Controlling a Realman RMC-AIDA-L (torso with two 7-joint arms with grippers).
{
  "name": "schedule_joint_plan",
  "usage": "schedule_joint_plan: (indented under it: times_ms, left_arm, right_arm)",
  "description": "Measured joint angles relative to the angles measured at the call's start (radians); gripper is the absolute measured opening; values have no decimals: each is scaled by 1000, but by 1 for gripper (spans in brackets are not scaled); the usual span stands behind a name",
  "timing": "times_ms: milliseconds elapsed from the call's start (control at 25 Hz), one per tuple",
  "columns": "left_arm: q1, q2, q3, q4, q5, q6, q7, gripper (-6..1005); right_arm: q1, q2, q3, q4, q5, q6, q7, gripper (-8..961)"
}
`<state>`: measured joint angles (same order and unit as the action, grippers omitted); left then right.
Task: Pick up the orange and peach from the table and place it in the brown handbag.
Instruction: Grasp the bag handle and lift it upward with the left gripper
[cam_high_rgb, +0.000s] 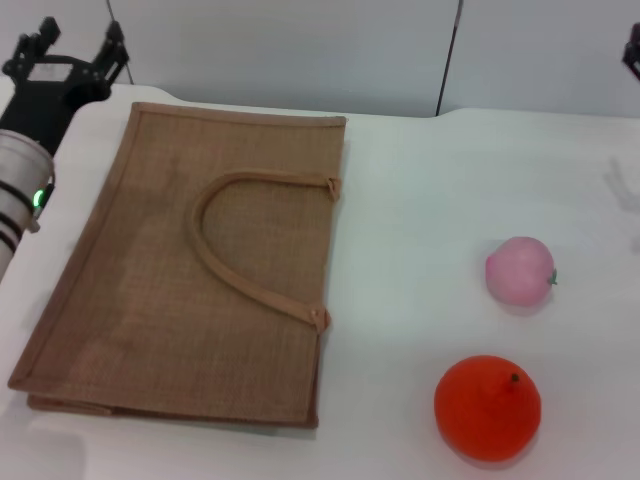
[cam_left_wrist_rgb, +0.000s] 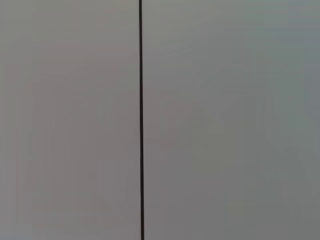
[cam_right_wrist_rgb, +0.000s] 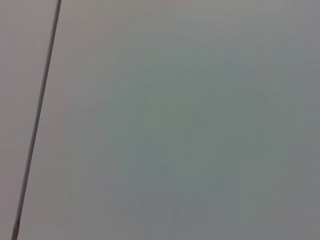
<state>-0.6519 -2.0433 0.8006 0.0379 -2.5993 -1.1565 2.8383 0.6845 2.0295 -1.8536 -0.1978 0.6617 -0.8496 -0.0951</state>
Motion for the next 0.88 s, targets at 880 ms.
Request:
schedule_joint_plan:
  times_ms: [880]
  left_arm:
    - [-8,4,10,-26,53,5,-4,686]
  right_arm:
    - [-11,-2,-89,-17,5,-7,38,879]
